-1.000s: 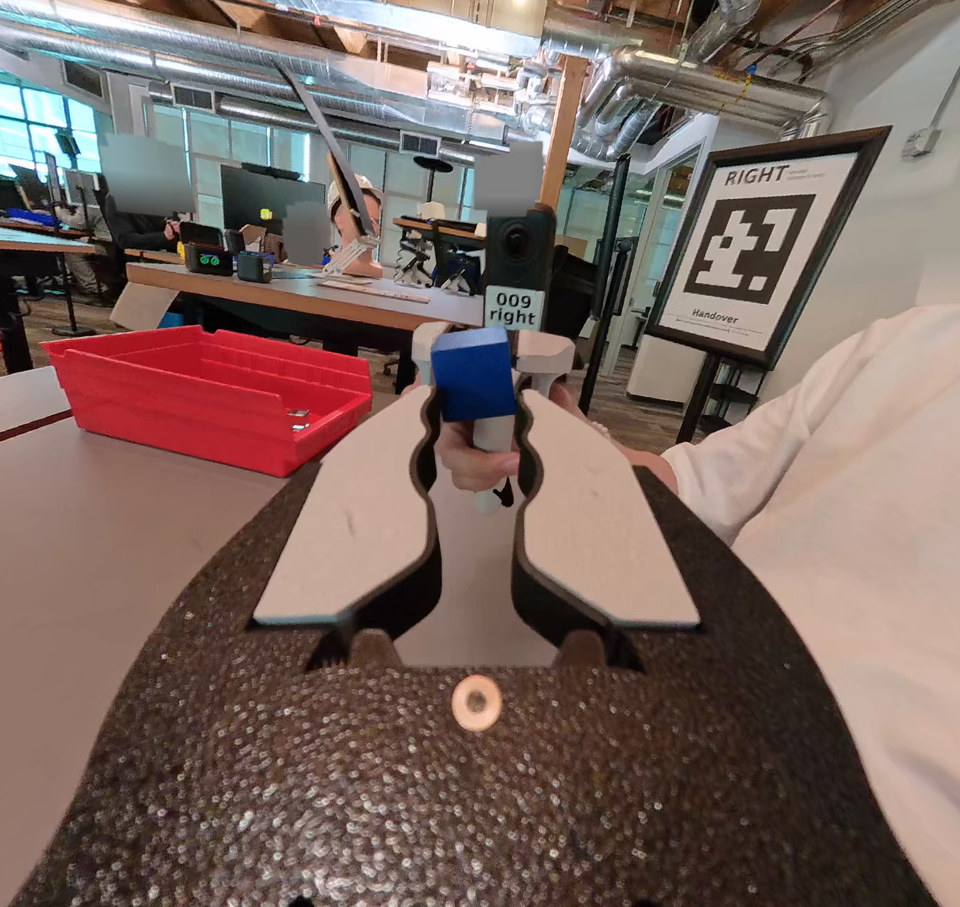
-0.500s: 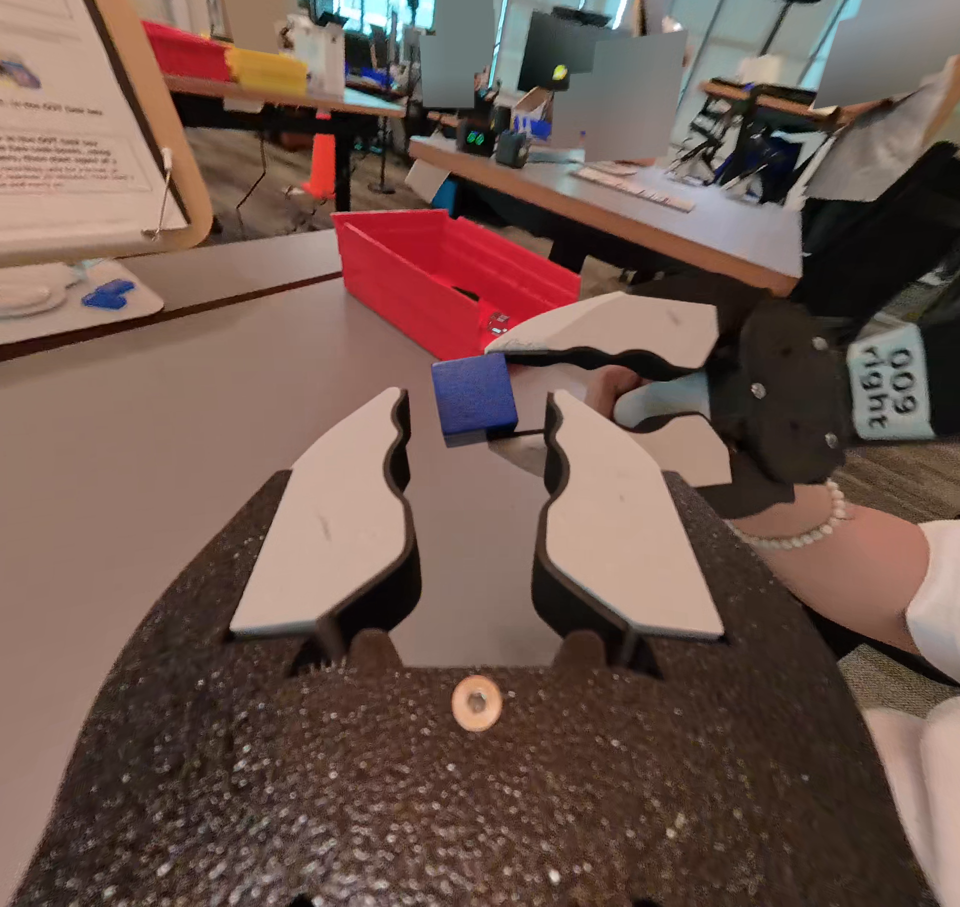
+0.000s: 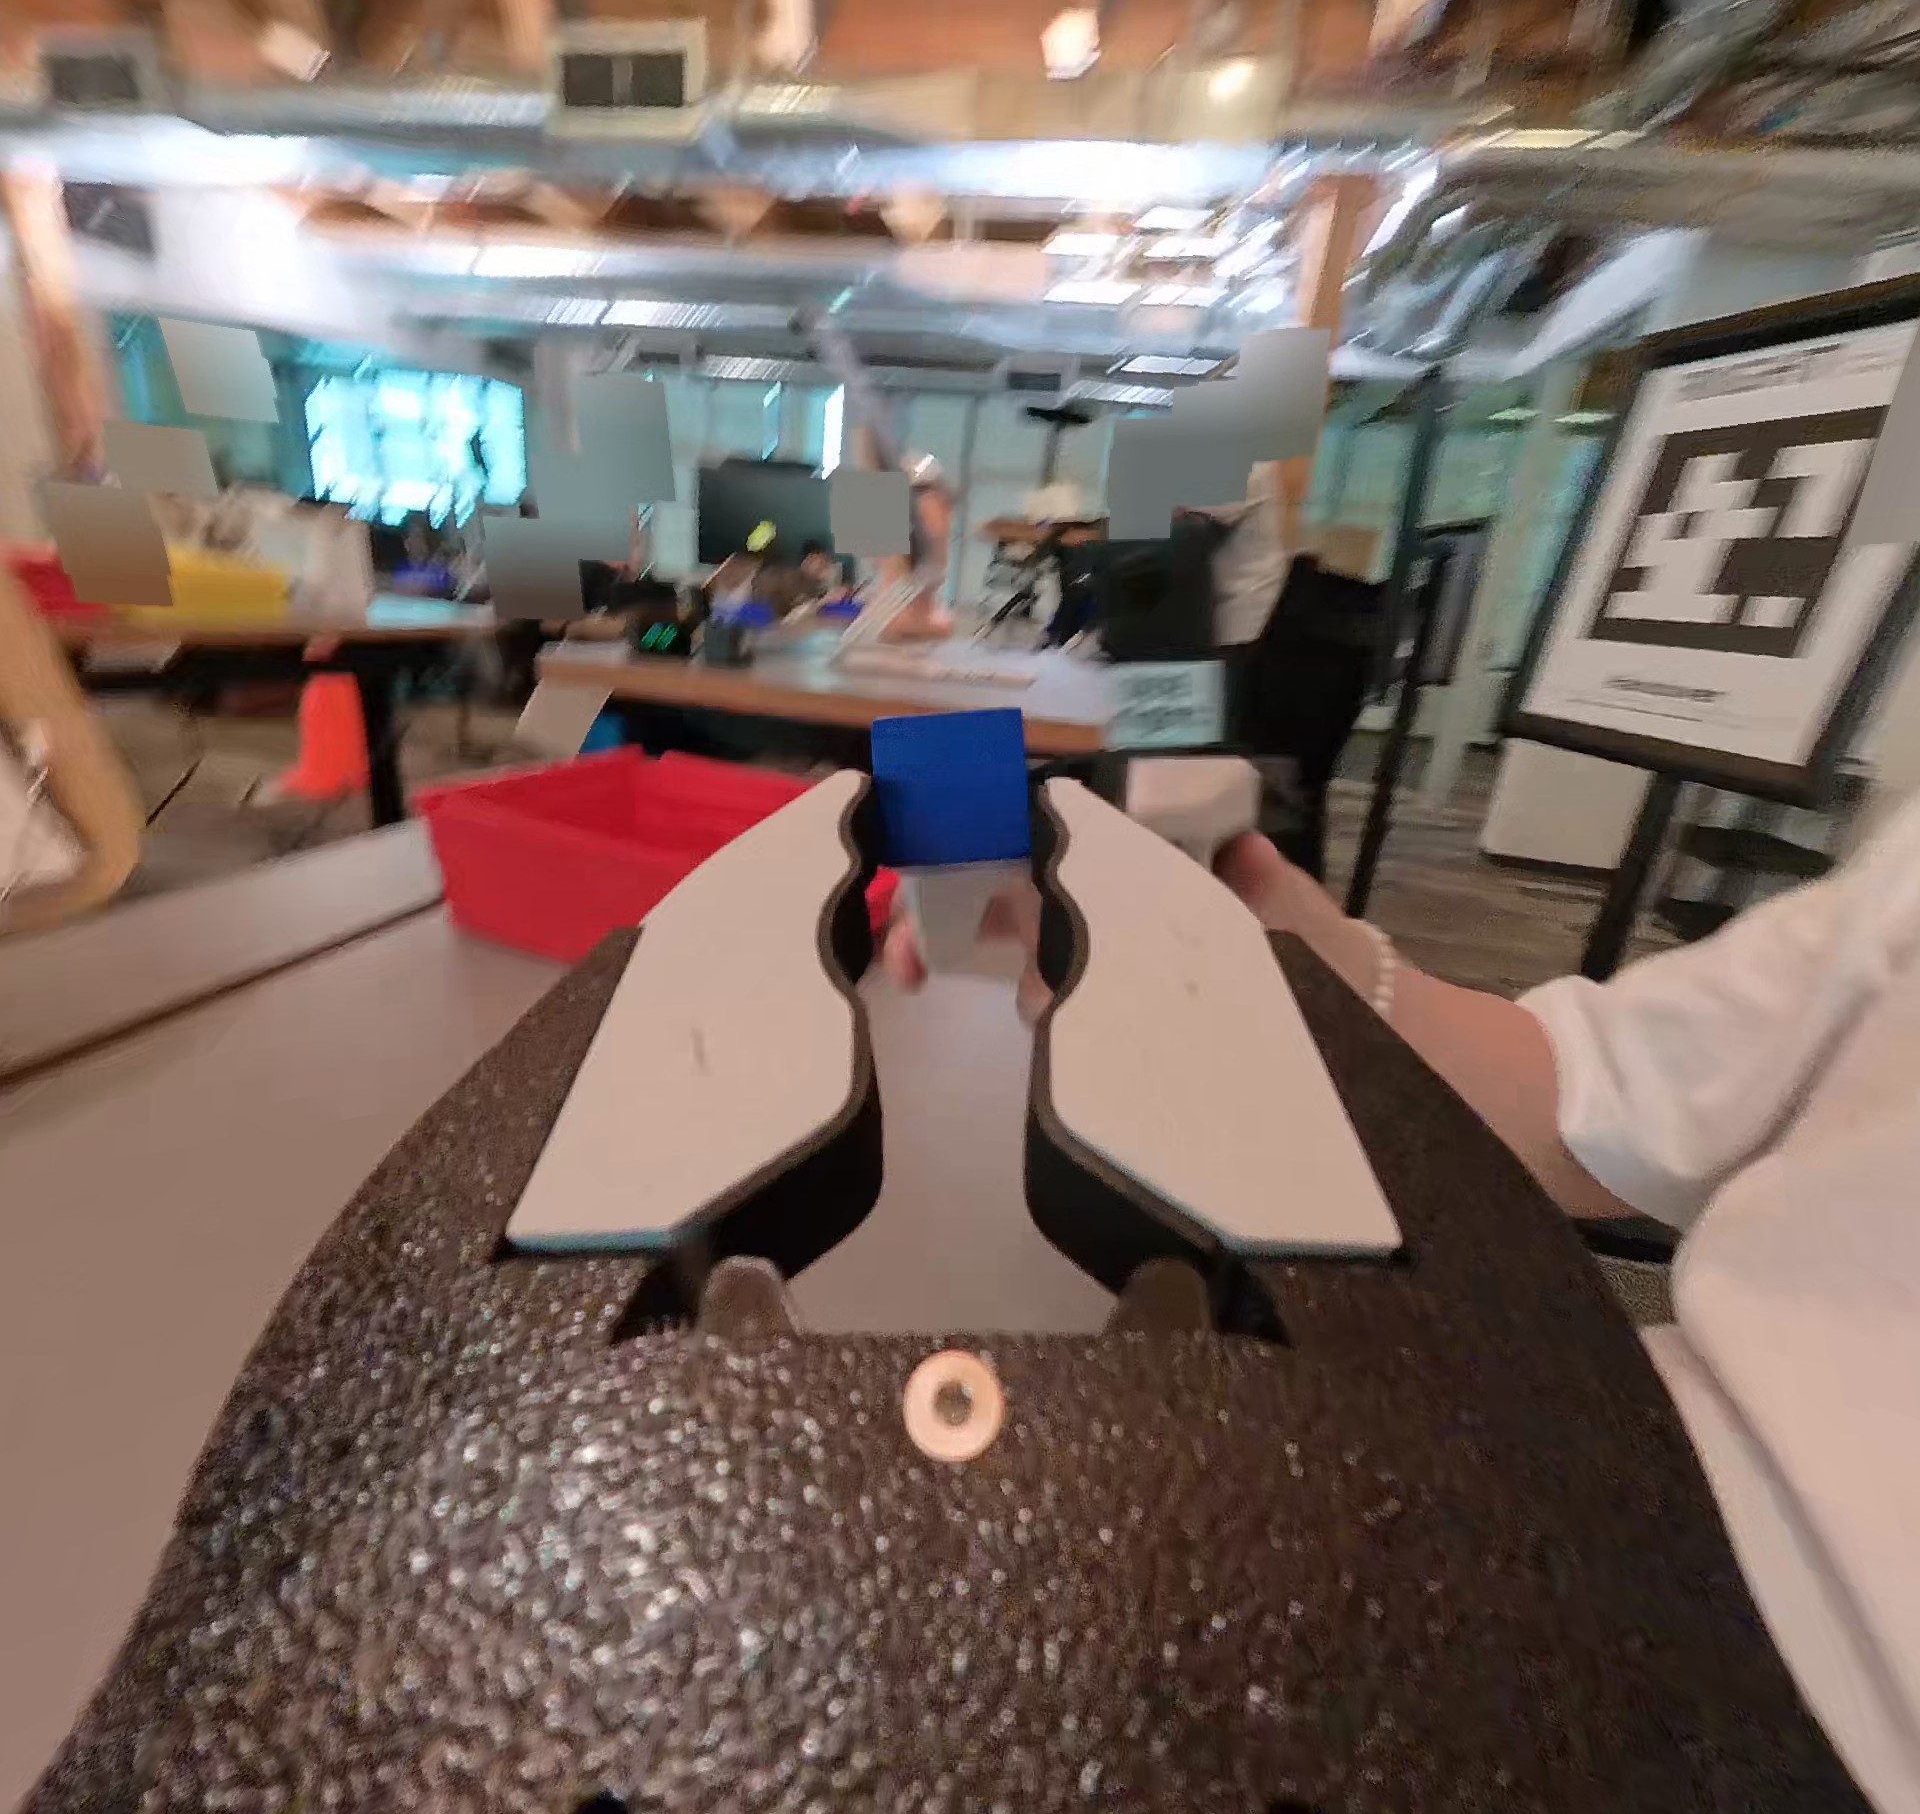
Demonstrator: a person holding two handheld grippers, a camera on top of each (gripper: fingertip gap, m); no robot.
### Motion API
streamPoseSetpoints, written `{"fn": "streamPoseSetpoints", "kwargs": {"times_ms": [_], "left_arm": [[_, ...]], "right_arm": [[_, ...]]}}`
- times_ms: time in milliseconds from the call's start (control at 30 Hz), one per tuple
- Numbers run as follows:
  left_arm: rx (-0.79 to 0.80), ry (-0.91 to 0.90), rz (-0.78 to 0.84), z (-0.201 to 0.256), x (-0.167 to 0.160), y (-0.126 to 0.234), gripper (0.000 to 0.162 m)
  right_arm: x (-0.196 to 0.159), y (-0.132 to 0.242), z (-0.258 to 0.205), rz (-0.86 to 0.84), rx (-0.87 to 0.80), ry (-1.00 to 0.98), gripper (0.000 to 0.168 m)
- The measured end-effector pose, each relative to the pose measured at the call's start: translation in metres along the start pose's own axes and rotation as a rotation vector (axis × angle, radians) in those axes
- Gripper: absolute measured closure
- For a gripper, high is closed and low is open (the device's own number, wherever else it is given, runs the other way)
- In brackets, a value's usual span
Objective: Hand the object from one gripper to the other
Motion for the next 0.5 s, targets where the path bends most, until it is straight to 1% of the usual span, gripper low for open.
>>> {"fn": "streamPoseSetpoints", "kwargs": {"times_ms": [67,133,167,233,300,333,367,467,500], "left_arm": [[-0.108,-0.062,0.083,0.004,0.0,0.003,0.135],[-0.176,-0.11,0.119,0.007,-0.002,0.003,0.135],[-0.196,-0.132,0.119,0.008,-0.004,0.002,0.135],[-0.226,-0.195,0.114,0.011,-0.009,0.001,0.135],[-0.25,-0.234,0.097,0.013,-0.012,0.0,0.135],[-0.253,-0.245,0.086,0.013,-0.013,-0.001,0.135],[-0.243,-0.255,0.08,0.012,-0.015,-0.001,0.135],[-0.211,-0.269,0.068,0.01,-0.018,-0.002,0.135],[-0.195,-0.274,0.054,0.009,-0.019,-0.002,0.135]], "right_arm": [[-0.004,0.0,0.008,0.069,0.213,-0.391,0.101],[-0.012,-0.005,0.009,0.068,0.443,-0.684,0.104],[-0.017,-0.009,0.008,0.055,0.511,-0.78,0.106],[-0.024,-0.016,0.005,0.047,0.564,-0.867,0.11],[-0.027,-0.02,0.004,0.056,0.584,-0.908,0.11],[-0.027,-0.02,0.004,0.081,0.605,-0.944,0.112],[-0.027,-0.02,0.004,0.097,0.629,-0.969,0.12],[-0.03,-0.02,0.006,0.075,0.57,-0.923,0.133],[-0.03,-0.019,0.008,0.081,0.552,-0.91,0.133]]}}
Point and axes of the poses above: each gripper's, where its closed fingertips meet, y back along the fingers, x out of its top, z = x × y across the jaws, the point moved 10 cm from there along y, back along the fingers
